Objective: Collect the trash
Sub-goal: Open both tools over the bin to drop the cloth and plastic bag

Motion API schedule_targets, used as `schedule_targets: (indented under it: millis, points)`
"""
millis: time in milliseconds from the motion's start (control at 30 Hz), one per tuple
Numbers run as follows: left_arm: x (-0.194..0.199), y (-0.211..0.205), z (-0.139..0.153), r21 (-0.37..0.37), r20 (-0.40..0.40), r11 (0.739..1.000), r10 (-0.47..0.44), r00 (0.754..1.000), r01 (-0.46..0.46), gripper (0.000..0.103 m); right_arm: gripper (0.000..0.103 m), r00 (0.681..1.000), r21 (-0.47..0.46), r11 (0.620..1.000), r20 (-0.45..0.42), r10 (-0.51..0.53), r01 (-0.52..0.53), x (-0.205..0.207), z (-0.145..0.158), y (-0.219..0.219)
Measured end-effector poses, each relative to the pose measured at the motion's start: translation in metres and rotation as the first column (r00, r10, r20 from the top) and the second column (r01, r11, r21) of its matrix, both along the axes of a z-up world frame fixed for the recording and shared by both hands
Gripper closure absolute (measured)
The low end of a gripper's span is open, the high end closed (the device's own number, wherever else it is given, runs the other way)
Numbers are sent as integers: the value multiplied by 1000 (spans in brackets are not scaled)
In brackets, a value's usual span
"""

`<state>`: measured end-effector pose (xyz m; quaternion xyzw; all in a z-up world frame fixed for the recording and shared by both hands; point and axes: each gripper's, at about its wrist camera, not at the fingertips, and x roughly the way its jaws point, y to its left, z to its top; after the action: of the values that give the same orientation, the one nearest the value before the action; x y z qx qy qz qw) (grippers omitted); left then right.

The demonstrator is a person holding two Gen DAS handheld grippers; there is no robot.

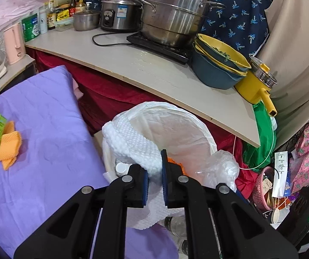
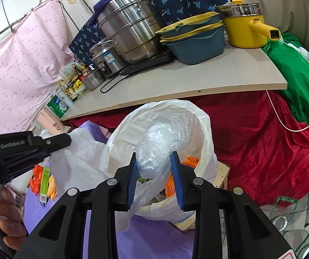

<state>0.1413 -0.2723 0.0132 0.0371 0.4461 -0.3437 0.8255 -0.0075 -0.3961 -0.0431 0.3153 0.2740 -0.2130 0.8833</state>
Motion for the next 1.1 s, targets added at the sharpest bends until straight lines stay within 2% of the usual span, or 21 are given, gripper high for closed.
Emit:
schedule_targets:
  millis: [33,100,167,267,733,800,867,967,1100]
  points:
    - [3,-2,-3,-8,-7,1000,2,1000,-2,92,74,1000,0,1000,-2,0,0,1,-1,-1]
    - [8,-6,-9,-6,-14,1000,4,1000,-4,82,75,1000,4,1000,-7,0,0,3,-4,-4]
    - [12,-5,-13,-3,-19,1000,18,1000,-18,66,74,1000,8,1000,-11,0,0,6,-6,-4]
    - [16,1,-15,-23,-22,999,39,999,-40,52,74,1000,9,1000,-15,8,-8,11,-8,-4]
    - [29,30,-7,-53,-3,994,97,995,-97,44,70,998,2,998,-23,56,-56,41,-9,5]
    - [31,37,-8,-46,-5,993,112,994,-112,43,67,998,1,998,-19,57,-57,45,-7,7]
    - [33,44,-10,-41,-8,991,126,992,-127,43,57,999,-2,999,-12,52,-52,48,-5,8]
    - [35,55,-14,-33,-13,988,151,988,-151,43,51,999,-11,999,1,52,-52,51,-1,10]
    - [36,67,-17,-23,-10,985,169,986,-169,42,50,999,-13,999,10,52,-52,53,4,13]
